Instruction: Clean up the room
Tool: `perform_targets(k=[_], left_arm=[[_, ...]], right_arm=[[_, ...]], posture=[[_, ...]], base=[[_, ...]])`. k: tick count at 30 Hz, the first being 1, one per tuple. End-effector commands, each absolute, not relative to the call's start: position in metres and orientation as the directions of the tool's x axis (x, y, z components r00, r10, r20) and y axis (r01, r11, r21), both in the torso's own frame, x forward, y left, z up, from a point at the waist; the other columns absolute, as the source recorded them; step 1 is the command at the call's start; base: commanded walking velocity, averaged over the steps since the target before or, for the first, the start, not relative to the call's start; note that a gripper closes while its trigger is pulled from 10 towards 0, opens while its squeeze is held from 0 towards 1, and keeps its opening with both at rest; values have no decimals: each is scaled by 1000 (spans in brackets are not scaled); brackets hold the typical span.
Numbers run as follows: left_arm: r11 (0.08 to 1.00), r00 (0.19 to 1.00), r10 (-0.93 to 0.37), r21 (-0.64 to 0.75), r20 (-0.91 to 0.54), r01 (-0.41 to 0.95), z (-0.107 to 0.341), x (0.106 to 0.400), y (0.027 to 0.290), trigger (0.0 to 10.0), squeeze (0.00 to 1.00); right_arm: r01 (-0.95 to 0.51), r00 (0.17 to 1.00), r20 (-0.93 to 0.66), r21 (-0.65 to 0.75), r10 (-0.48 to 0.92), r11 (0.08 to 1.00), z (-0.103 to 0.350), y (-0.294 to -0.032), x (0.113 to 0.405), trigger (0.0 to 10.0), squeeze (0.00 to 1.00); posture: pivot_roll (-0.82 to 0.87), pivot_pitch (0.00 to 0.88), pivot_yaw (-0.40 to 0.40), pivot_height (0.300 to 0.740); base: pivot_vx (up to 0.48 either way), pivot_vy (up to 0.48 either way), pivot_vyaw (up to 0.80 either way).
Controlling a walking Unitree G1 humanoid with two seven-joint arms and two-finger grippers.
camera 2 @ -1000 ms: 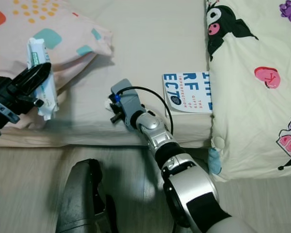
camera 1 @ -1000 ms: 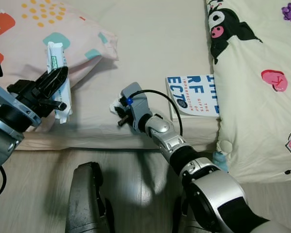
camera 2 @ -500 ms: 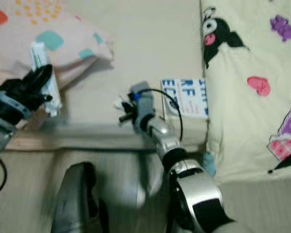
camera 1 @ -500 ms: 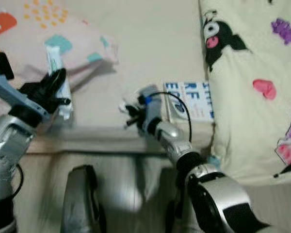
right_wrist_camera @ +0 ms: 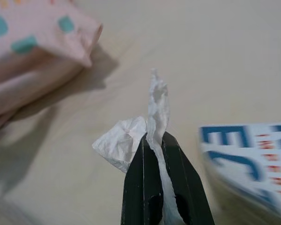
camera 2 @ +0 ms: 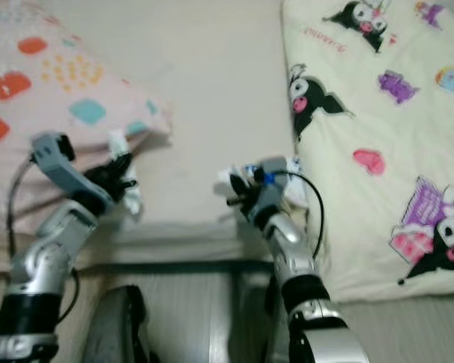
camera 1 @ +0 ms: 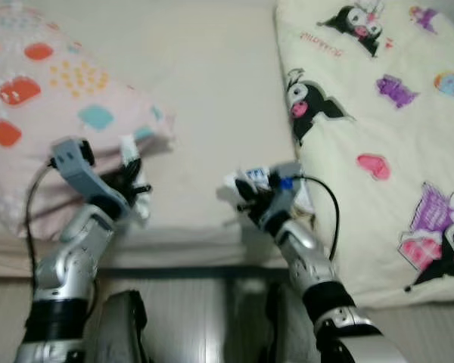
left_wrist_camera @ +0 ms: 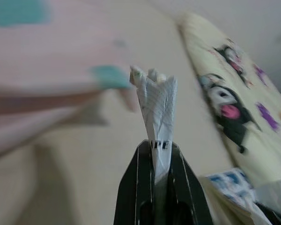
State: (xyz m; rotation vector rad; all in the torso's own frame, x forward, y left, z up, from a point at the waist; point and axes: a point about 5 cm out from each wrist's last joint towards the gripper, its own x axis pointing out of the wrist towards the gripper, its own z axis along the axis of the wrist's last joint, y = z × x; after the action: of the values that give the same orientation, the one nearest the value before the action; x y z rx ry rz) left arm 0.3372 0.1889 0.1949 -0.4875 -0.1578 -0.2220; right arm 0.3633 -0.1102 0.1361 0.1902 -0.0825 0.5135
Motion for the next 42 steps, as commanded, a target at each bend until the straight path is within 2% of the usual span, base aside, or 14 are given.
perform_targets(k=[1, 9, 16, 21, 24, 28, 31, 33, 34, 36, 37, 38, 40, 42], left_arm=[[858, 961, -188, -443, 203, 261, 191, 340, 181, 10000, 0], [834, 948, -224, -458, 227, 307, 188, 348, 161, 10000, 0], [829, 938, -240, -450, 249, 332, 189, 350, 158, 10000, 0], [835, 942, -241, -444, 235, 324, 180, 350, 163, 10000, 0], [843, 953, -240, -446, 188, 300, 163, 348, 166, 10000, 0], [858, 969, -242, -454, 54, 240, 123, 340, 172, 10000, 0], [858, 969, -242, -454, 54, 240, 123, 340, 172, 10000, 0], [860, 971, -240, -460, 16, 220, 111, 336, 174, 10000, 0], [865, 973, -226, -468, -41, 181, 91, 328, 181, 10000, 0], [865, 973, -226, -468, -41, 181, 91, 328, 181, 10000, 0], [880, 971, -204, -458, -123, 127, 67, 318, 187, 10000, 0], [880, 971, -204, -458, -123, 127, 67, 318, 187, 10000, 0], [896, 950, -169, -442, -261, 37, 27, 296, 198, 10000, 0], [896, 950, -169, -442, -261, 37, 27, 296, 198, 10000, 0]], right_arm=[[-504, 863, 121, 171, 490, 846, 130, -110, 359, 0, 0], [-556, 829, 170, 156, 532, 816, 145, -97, 357, 0, 0], [-574, 816, 193, 155, 545, 804, 152, -95, 355, 0, 0], [-532, 846, 133, 160, 516, 832, 138, -103, 355, 0, 0], [-490, 871, 50, 154, 489, 858, 118, -110, 352, 0, 0], [-445, 885, -86, 137, 459, 885, 86, -120, 340, 0, 0], [-445, 885, -86, 137, 459, 885, 86, -120, 340, 0, 0], [-440, 884, -114, 134, 454, 888, 79, -121, 336, 0, 0], [-432, 881, -147, 132, 449, 892, 70, -123, 331, 0, 0], [-432, 881, -147, 132, 449, 892, 70, -123, 331, 0, 0], [-423, 879, -179, 135, 442, 896, 61, -124, 326, 0, 0], [-423, 879, -179, 135, 442, 896, 61, -124, 326, 0, 0], [-409, 872, -243, 119, 425, 905, 45, -128, 318, 0, 0], [-409, 872, -243, 119, 425, 905, 45, -128, 318, 0, 0]], posture=[[-85, 90, -49, 450], [-92, 67, -35, 475], [-94, 67, -31, 490], [-95, 58, -30, 505], [-90, 59, -34, 515], [-83, 55, -34, 530], [-83, 55, -34, 530], [-83, 55, -34, 535], [-83, 56, -29, 540], [-83, 56, -29, 540], [-85, 57, -25, 545], [-85, 57, -25, 545], [-87, 57, -22, 555], [-87, 57, -22, 555]], base=[[0, 0, 0], [-161, 0, 0], [0, 0, 0], [0, 0, 0], [0, 0, 0], [-120, 0, 0], [-480, 0, 0], [-480, 0, 0], [0, 0, 0], [0, 0, 0], [0, 0, 0], [0, 0, 0], [0, 0, 0], [0, 0, 0]])
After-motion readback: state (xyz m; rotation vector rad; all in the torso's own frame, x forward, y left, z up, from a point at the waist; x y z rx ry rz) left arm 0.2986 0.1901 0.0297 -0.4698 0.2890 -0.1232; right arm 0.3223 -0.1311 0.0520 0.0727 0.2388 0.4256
